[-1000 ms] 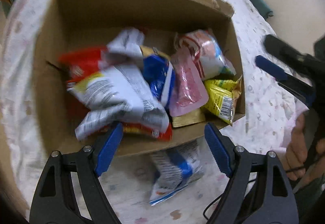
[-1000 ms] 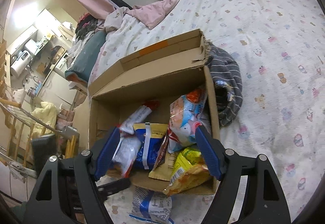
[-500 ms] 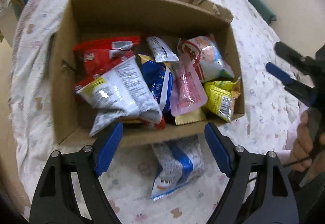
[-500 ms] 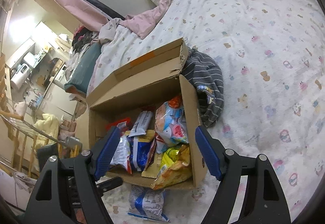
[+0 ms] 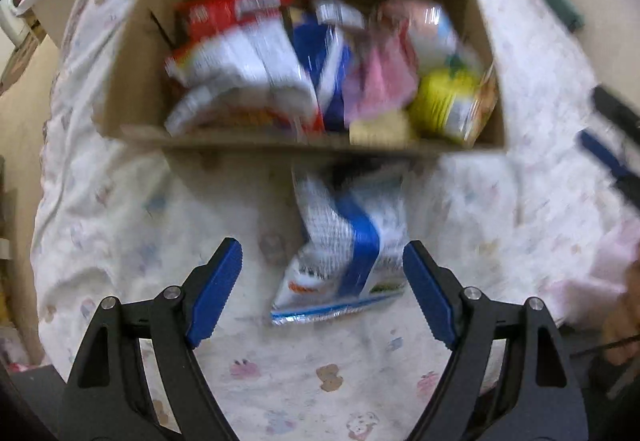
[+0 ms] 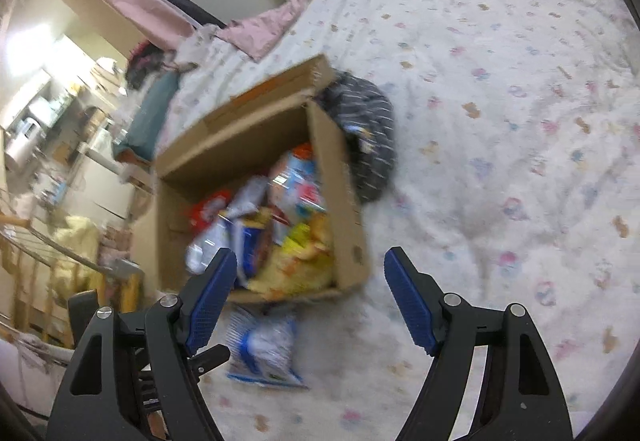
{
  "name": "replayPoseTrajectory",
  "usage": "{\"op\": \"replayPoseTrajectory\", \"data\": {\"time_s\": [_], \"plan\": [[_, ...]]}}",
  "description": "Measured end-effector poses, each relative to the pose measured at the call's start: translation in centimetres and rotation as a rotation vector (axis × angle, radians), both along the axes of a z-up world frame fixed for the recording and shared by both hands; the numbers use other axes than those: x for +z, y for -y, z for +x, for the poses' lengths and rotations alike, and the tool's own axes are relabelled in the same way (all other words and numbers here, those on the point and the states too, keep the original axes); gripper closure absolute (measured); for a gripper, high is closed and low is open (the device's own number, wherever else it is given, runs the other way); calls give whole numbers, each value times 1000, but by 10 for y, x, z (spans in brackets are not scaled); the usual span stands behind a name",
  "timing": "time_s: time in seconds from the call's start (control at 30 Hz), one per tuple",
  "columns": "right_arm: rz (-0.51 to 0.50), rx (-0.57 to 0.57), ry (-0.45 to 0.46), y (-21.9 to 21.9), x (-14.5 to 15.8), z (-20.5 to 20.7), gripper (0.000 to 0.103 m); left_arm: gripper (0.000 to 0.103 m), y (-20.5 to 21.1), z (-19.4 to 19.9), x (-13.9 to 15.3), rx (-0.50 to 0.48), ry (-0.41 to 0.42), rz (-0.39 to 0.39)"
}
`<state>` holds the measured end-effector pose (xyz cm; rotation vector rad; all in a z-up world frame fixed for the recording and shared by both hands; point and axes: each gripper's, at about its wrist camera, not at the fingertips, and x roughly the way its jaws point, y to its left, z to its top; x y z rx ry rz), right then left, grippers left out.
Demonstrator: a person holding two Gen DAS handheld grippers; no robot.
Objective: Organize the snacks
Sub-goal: 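Lower the left gripper to the blue-white chip bag and grasp it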
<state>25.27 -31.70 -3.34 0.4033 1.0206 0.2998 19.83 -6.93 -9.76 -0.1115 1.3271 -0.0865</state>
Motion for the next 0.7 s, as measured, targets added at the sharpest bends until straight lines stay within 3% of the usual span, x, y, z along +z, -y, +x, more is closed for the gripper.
{"op": "replayPoseTrajectory", "data": {"time_s": [0.07,0.17,0.27,0.43,0.57,0.7], "plan": [[-36,-6,-37,10,-9,-3,24,23,10,-2,-14,3,-34,11],[9,-21,-81,25,-16,-6,24,23,27,2,-27,15,-63,30],[35,-39,-81,34,-15,-8,24,18,47,5,-34,13,-58,120],[74,-41,-70,34,-9,-8,24,11,69,16,-51,10,-93,192],[76,-25,-65,28,-6,-7,24,4,75,23,-63,14,-112,213],[68,-12,-64,24,-6,-7,24,5,76,27,-74,24,-155,176]]}}
